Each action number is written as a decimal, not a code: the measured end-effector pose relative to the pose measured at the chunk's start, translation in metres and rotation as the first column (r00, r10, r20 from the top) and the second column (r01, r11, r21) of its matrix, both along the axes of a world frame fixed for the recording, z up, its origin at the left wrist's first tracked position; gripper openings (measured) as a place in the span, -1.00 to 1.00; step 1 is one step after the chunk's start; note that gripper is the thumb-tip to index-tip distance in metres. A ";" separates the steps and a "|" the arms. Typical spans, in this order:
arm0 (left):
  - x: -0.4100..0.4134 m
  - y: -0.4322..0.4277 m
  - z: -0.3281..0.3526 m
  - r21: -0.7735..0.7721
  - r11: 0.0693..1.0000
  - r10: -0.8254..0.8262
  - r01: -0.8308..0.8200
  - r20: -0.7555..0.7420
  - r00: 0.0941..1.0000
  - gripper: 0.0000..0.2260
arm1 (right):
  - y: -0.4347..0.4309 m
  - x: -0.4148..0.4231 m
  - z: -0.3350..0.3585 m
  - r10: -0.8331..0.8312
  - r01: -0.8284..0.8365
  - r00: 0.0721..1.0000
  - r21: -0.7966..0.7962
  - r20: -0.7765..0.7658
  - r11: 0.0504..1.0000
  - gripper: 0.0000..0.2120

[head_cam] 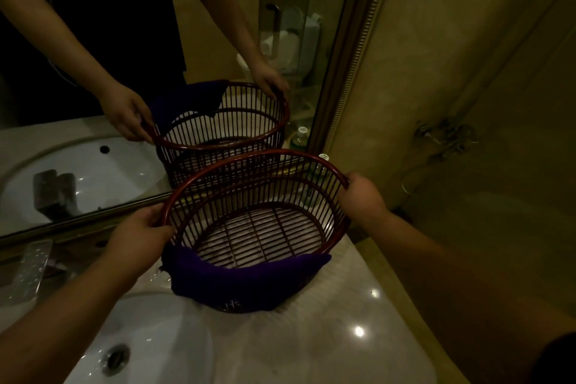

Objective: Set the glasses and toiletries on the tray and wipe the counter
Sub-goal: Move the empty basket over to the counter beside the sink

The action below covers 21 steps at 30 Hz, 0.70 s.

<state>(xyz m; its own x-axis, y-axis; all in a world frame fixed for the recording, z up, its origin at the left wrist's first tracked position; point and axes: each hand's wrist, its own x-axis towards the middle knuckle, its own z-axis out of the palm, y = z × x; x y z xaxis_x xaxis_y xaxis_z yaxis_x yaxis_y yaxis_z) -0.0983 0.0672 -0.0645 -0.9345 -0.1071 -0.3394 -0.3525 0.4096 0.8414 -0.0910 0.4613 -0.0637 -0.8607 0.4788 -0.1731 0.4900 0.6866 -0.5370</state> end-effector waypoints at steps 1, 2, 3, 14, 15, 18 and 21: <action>0.000 0.000 -0.001 0.005 1.000 0.002 -0.002 0.001 1.000 -0.56 | 0.000 0.000 0.000 0.004 -0.004 1.000 0.003 0.005 1.000 -0.81; 0.001 -0.001 -0.001 0.010 1.000 0.004 -0.004 -0.001 1.000 -0.56 | -0.001 0.000 0.000 0.010 -0.010 1.000 0.006 0.011 1.000 -0.82; 0.002 -0.001 -0.001 0.012 1.000 0.003 -0.003 -0.006 1.000 -0.57 | -0.001 0.000 0.001 0.017 -0.018 1.000 0.009 0.017 1.000 -0.83; 0.018 -0.008 0.010 0.092 0.988 -0.134 0.124 0.121 0.984 -0.64 | -0.012 0.021 0.002 0.019 -0.018 0.999 0.035 -0.048 0.999 -0.83; 0.022 -0.009 0.010 0.083 0.987 -0.151 0.140 0.140 0.979 -0.62 | -0.014 0.026 0.001 0.011 -0.008 0.998 0.046 -0.063 0.999 -0.82; 0.032 -0.011 0.010 0.025 0.982 -0.189 0.187 0.150 0.970 -0.58 | -0.022 0.046 -0.003 -0.056 0.059 0.993 0.024 -0.104 0.998 -0.71; 0.040 -0.013 0.013 -0.012 0.988 -0.150 0.153 0.154 0.977 -0.51 | -0.036 0.070 -0.009 -0.171 0.162 0.977 -0.080 -0.130 0.984 -0.53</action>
<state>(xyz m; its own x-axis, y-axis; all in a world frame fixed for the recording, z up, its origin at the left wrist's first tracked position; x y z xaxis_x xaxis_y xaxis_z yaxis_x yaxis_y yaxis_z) -0.0580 0.0540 -0.0515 -0.8782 0.0222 -0.4777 -0.4079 0.4868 0.7724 -0.0209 0.4257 -0.0732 -0.7877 0.6084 -0.0975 0.5134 0.5606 -0.6497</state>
